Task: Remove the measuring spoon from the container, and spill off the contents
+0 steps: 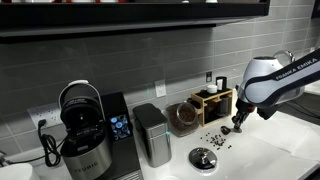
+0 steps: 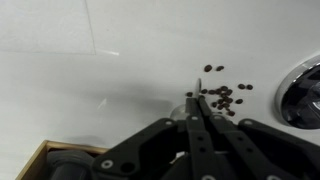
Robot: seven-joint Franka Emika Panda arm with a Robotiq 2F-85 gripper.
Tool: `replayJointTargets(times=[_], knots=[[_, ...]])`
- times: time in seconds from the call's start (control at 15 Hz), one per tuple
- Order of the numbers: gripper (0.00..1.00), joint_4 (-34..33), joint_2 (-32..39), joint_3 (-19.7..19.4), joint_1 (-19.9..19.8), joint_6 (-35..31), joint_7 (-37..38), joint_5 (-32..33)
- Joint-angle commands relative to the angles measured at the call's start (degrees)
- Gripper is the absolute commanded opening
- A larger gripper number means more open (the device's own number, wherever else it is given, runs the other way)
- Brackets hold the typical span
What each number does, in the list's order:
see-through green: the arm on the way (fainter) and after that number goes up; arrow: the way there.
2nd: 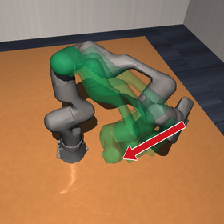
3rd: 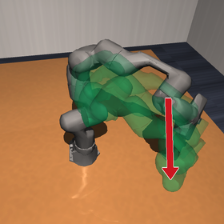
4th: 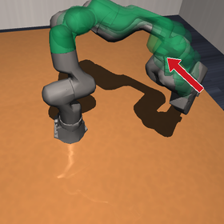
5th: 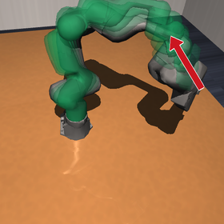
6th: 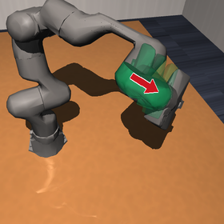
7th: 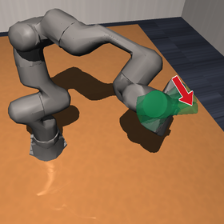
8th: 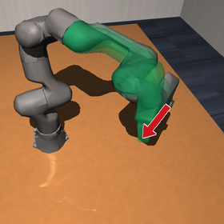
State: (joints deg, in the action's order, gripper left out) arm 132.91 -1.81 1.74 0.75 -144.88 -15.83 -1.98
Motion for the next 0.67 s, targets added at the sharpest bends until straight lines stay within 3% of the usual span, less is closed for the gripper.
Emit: replayJointTargets(times=[0.0, 0.6], knots=[[0.01, 3.22, -2.43, 0.18, 0.63, -2.8, 1.24, 3.29], [0.01, 6.28, -4.13, 1.19, 0.24, -7.62, 8.38, 17.85]])
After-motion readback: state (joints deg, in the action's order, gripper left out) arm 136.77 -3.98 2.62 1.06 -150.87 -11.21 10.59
